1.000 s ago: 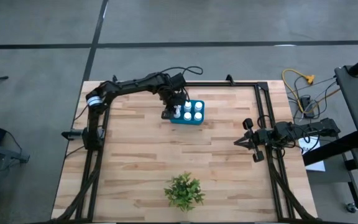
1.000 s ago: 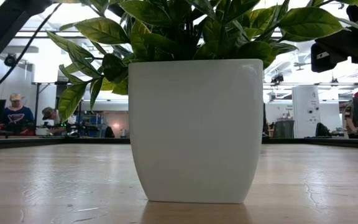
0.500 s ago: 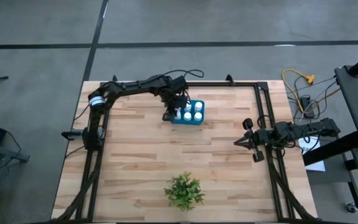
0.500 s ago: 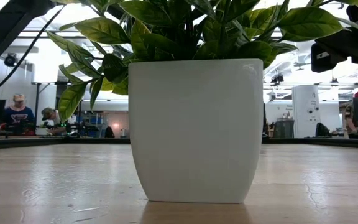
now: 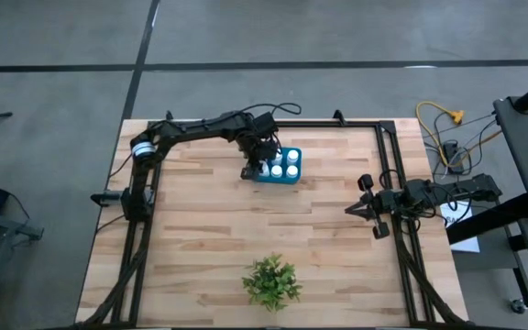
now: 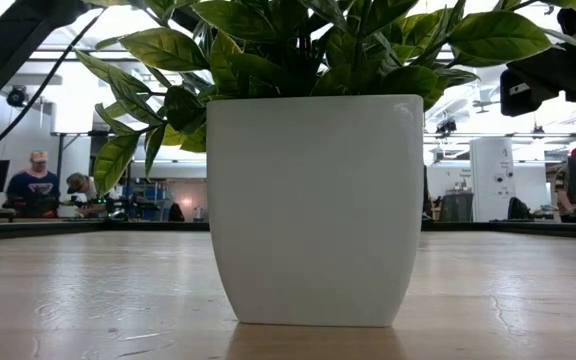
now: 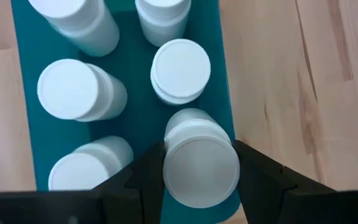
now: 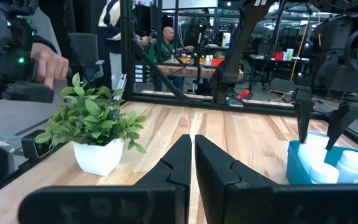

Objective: Pick and place pill bottles into a basket
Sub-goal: Put the white pill bottle into the blue bin

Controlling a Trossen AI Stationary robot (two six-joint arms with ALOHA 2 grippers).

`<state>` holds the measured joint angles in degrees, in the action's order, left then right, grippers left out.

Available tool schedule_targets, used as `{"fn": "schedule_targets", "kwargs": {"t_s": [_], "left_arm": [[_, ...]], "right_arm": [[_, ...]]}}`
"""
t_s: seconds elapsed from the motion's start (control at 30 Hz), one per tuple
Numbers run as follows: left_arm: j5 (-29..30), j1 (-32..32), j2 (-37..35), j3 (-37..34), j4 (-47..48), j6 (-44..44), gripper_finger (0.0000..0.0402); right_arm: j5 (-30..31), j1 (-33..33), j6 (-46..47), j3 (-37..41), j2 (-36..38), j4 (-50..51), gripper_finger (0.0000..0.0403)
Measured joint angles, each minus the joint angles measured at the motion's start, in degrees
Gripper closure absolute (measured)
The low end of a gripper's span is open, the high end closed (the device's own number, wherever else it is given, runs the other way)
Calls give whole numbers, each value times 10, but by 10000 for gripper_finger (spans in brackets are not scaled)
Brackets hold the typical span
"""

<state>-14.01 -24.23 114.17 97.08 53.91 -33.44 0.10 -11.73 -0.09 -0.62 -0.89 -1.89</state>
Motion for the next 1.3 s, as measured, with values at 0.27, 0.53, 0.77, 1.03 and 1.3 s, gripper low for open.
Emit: {"fn": "schedule_targets", "kwargs": {"t_s": [0.27,0.53,0.77,1.03,1.3], "left_arm": [[-7,0,0,-11,-23,0,258],[0,0,-1,-13,-20,0,258],[10,0,-1,-35,-25,1,258],[12,-1,-1,-44,-40,1,258],[13,-2,-1,-45,-42,2,258]], "right_arm": [[0,0,0,0,0,0,390],[0,0,0,0,0,0,390],[0,0,-1,0,0,0,390],[0,0,-1,0,0,0,390],[0,0,0,0,0,0,390]]}}
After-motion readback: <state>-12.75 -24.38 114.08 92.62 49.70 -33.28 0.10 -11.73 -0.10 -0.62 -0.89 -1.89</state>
